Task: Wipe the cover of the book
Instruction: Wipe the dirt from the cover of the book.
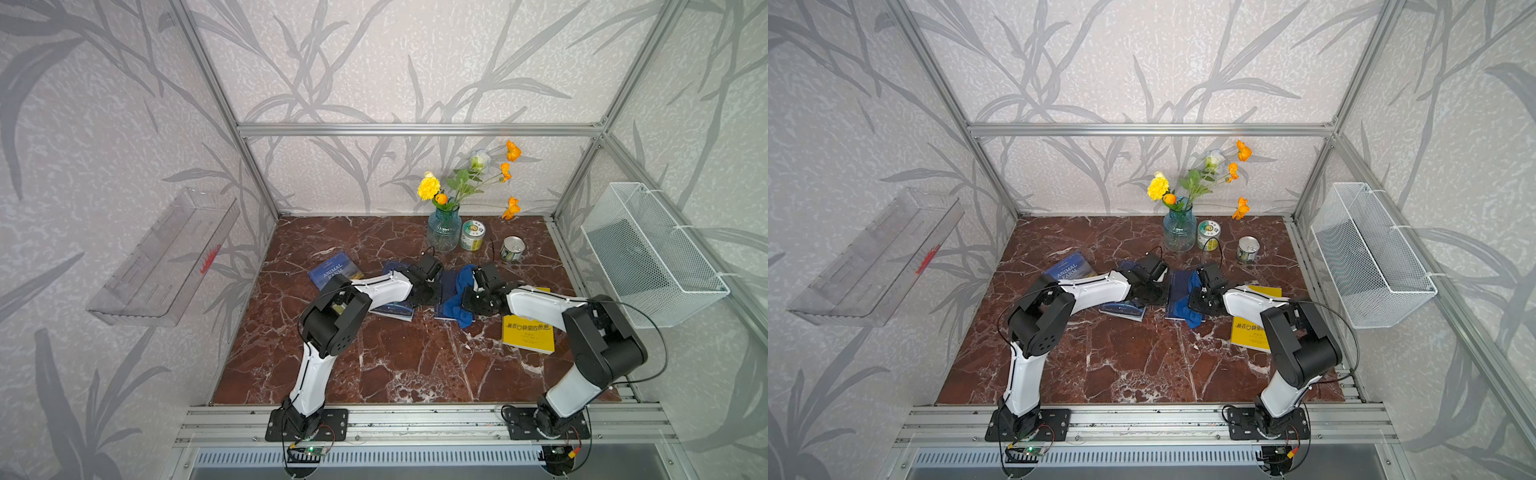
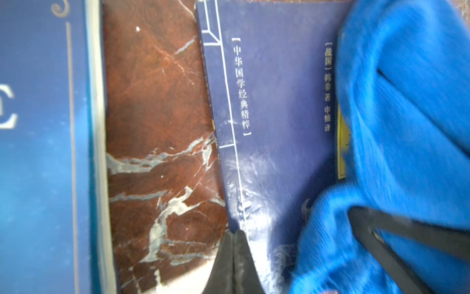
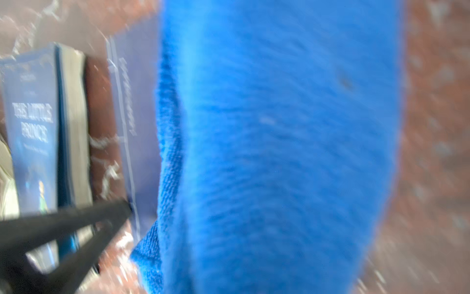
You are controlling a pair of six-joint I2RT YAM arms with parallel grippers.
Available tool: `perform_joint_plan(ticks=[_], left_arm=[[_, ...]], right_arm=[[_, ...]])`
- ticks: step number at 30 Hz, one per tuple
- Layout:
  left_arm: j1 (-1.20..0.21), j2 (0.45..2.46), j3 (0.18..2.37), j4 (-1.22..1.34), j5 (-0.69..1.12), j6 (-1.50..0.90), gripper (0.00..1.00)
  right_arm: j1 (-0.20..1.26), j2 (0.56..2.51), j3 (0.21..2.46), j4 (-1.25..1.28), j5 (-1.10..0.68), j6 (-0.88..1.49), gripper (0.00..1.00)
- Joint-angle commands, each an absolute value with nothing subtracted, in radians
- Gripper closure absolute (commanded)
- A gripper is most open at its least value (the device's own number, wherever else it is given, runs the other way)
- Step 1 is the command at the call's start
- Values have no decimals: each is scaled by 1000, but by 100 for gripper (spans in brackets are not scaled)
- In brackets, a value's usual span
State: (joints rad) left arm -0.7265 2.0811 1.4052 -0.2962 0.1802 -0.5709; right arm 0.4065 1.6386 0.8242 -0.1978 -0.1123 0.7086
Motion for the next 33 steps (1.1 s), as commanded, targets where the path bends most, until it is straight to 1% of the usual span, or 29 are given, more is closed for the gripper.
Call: perform_joint_plan(ticks=[1, 7, 13, 18, 26, 33], left_arm=[[-730, 2100, 1359, -416, 145, -555, 97], [-730, 2103, 1361, -414, 144, -555, 97], [-730, 2103, 1357, -410, 141, -555, 97], [-732, 2099, 1355, -407, 138, -550, 97], [-732, 2096, 1354, -405, 142, -551, 97], [-733, 2086, 1348, -404, 133, -551, 97]], right_arm=[[401, 1639, 763, -409, -51, 704, 90], [331, 1679, 871, -430, -55, 672, 90], [314, 1860, 1093, -497, -50, 651, 90], [314, 1963, 1202, -539, -61, 649, 90], [314, 1876, 1133, -529, -41, 657, 90], [334, 1719, 970, -490, -39, 678, 90]])
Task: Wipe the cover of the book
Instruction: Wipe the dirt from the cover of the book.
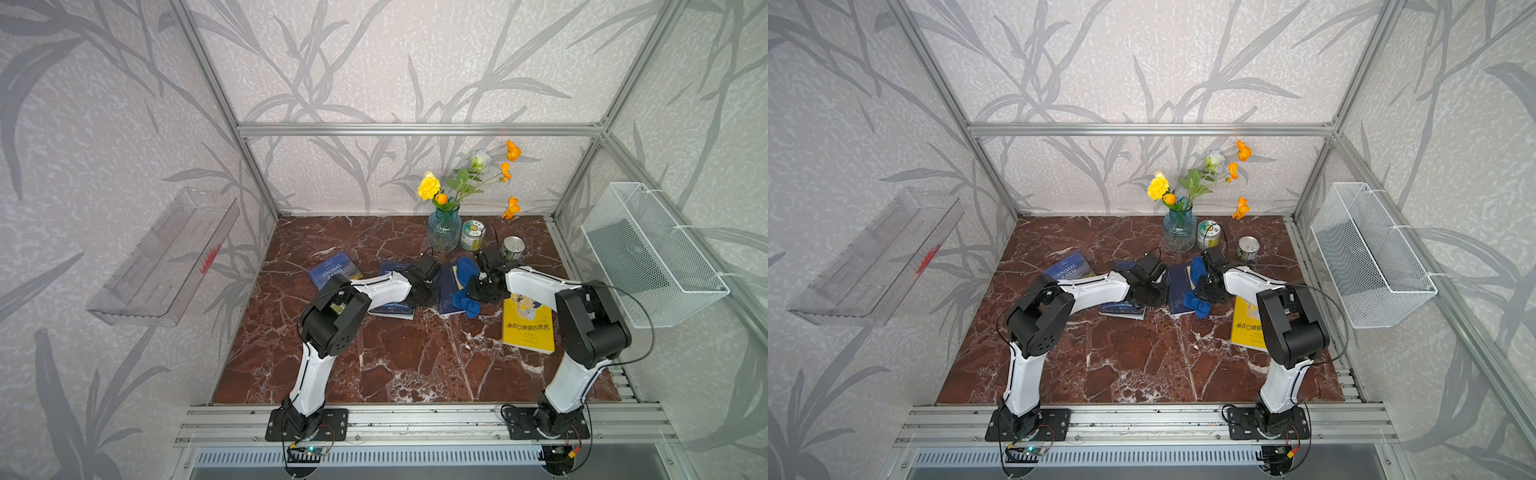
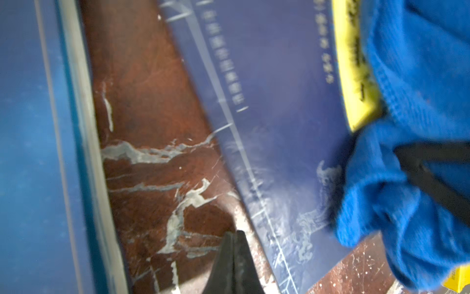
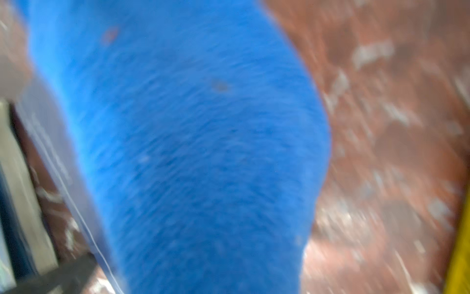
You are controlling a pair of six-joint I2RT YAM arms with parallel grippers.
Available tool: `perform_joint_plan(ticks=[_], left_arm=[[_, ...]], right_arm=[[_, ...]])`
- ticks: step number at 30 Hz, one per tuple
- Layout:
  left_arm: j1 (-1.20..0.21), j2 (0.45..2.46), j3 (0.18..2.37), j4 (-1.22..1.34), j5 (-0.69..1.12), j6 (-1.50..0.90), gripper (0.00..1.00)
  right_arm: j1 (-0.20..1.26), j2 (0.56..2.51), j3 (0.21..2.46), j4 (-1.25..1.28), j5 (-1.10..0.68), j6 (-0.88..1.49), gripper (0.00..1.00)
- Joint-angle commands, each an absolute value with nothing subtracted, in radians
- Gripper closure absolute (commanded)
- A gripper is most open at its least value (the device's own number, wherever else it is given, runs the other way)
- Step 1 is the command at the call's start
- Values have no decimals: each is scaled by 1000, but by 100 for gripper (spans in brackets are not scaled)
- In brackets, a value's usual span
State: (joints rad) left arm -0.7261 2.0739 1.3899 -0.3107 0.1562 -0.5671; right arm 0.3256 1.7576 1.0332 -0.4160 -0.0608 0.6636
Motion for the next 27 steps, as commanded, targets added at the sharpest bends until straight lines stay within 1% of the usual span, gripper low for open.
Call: perform_joint_plan(ticks=[1, 6, 10, 13, 21, 24, 27], left_arm=[[-732, 2084, 1347, -404, 131, -550, 97], [-732, 2074, 1338, -397, 129, -549, 92], [-732, 2066, 1327, -383, 140, -553, 84], [-732, 2052, 1314, -365, 142, -553, 78], [-732, 2016, 1283, -326, 152, -544, 75], [-735, 1980, 1261, -313, 138, -537, 73], [-740, 1927, 1217, -276, 116, -533, 71]], right_arm=[[340, 1690, 959, -497, -37, 677, 90], [371, 1543, 992, -567, 15, 652, 90], [374, 1454, 1024, -566, 23, 646, 90], [374, 1444, 1047, -554, 21, 596, 90], [369, 1485, 1112, -586, 14, 568, 90], [327, 1465, 1097, -616, 23, 567, 90], [245, 1411, 1043, -638, -1, 584, 90]])
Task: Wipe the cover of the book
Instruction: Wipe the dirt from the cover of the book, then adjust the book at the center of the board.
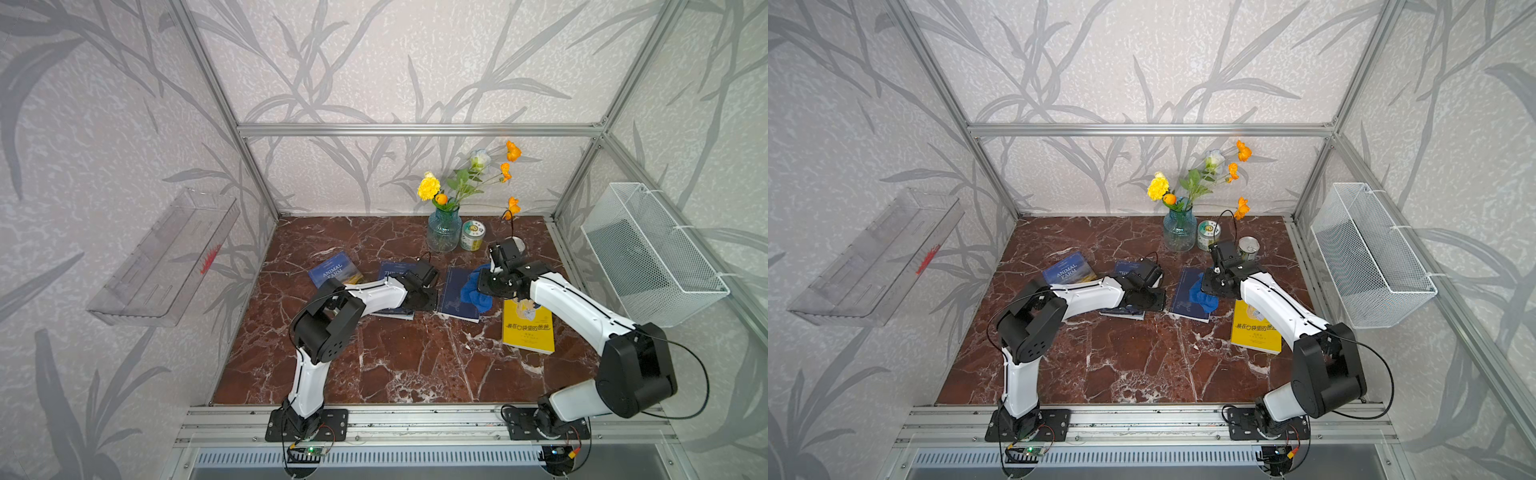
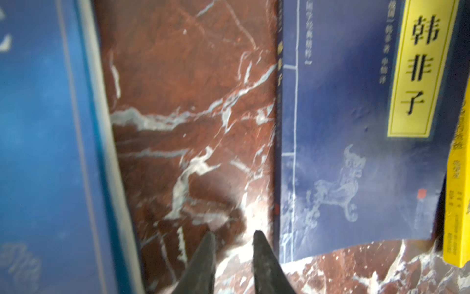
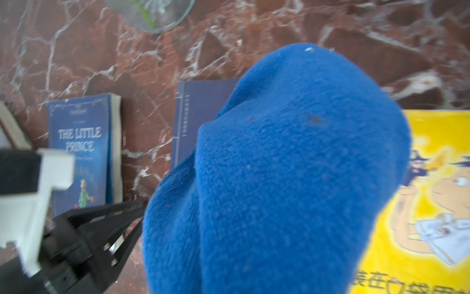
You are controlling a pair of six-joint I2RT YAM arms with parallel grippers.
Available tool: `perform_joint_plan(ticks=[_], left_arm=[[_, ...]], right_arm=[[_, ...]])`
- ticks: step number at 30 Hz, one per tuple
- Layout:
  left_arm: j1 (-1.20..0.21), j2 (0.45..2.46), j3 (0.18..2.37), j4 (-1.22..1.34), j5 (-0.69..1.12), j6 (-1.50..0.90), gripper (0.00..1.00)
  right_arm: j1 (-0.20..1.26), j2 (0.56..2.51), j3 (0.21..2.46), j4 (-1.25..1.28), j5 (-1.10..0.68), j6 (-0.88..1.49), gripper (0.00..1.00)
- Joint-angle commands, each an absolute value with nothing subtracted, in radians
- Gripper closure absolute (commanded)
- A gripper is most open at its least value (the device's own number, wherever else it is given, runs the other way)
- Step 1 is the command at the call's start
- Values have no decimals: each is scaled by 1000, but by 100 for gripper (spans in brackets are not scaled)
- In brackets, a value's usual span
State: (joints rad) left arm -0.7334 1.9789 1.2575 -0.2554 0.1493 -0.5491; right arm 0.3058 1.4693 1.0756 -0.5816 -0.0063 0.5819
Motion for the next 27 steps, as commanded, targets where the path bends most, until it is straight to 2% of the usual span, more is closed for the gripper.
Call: perform_joint_plan(ticks=[1, 6, 10, 18, 22, 27], left_arm=[[-741, 1909, 1200, -261, 111, -531, 70], [-762, 1853, 1167, -219, 132, -531, 64], [-802, 1882, 1231, -204, 197, -584, 63], [-933, 2049, 1519, -329, 185, -610, 62], [-963, 2155, 1707, -450, 182, -571, 61], [-976, 2278, 1879, -569, 195, -515, 59]], right_arm=[[210, 1379, 1016, -634, -12, 590, 90], [43, 1199, 830, -557, -37, 632, 88], [-92, 1141, 739, -559, -52, 631, 87], [-281, 1298, 751, -571, -70, 606, 83], [-284, 1433, 772, -552, -148, 576, 83], [-233, 1500, 750, -504, -201, 580, 83]])
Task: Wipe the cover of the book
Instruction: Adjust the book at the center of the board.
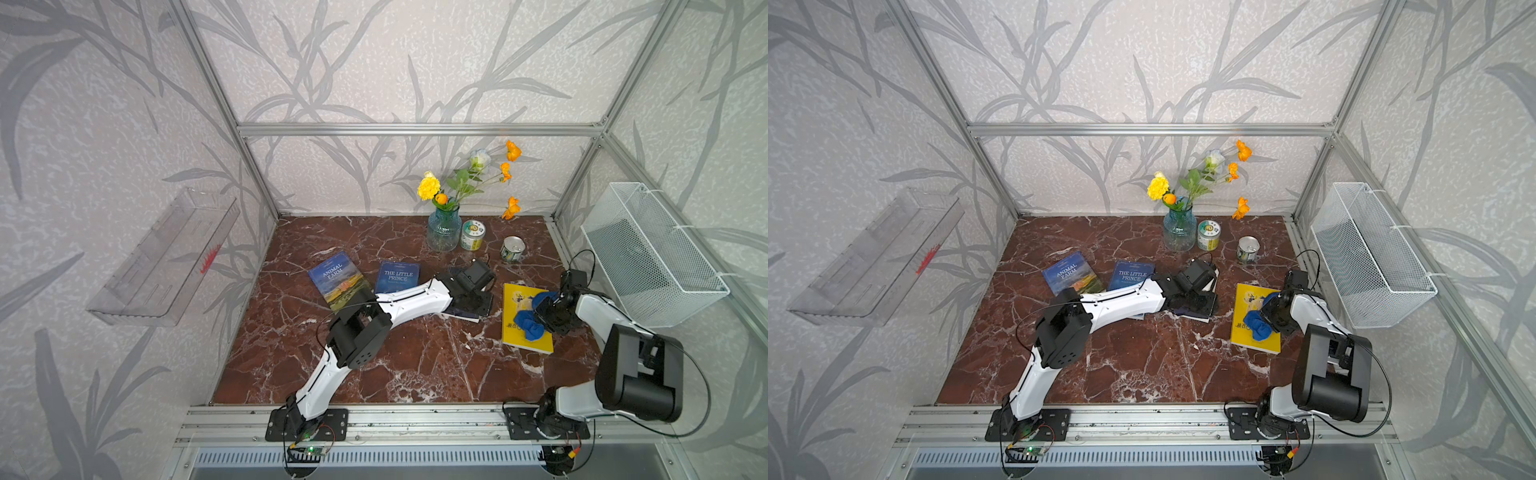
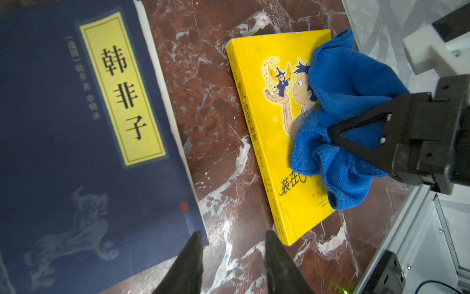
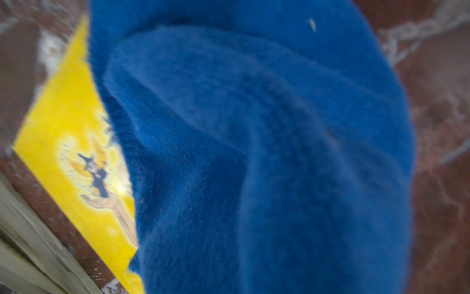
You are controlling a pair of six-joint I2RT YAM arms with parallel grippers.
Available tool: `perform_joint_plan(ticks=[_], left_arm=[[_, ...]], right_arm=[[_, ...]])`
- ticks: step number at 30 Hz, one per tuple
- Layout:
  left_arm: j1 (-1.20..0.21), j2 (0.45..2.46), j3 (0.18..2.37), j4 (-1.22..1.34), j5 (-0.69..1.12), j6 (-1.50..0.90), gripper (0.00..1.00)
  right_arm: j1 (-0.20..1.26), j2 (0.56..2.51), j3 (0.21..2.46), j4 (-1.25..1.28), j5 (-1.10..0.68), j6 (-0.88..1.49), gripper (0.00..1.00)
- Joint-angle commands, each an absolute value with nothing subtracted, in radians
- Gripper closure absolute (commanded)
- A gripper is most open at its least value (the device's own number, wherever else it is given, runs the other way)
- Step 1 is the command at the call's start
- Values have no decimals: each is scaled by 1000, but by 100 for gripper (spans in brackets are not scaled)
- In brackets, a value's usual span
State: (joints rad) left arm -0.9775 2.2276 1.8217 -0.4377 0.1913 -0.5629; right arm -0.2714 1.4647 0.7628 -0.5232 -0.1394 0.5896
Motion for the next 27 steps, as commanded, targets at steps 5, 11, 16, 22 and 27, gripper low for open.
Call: perform_joint_plan(ticks=[5, 11, 16, 22, 27], left_arm=[[-977, 2368, 1976, -639, 214, -483, 58], [-978, 2427, 2042, -654, 243, -490, 58], [-986, 2475, 2114, -674, 271, -503, 57], [-1001, 2543, 2189, -670, 321, -538, 57], [-1012, 2585, 2240, -704, 320, -533, 57]], right_arm=[[-126, 1519, 737, -472, -198, 605, 84], [-118, 1525, 755, -514, -169, 572, 84], [-224, 1453, 775, -579, -114, 561, 83], [-394, 1469, 781, -593, -117, 523, 81], [-396, 1553, 762, -540, -208, 505, 81]])
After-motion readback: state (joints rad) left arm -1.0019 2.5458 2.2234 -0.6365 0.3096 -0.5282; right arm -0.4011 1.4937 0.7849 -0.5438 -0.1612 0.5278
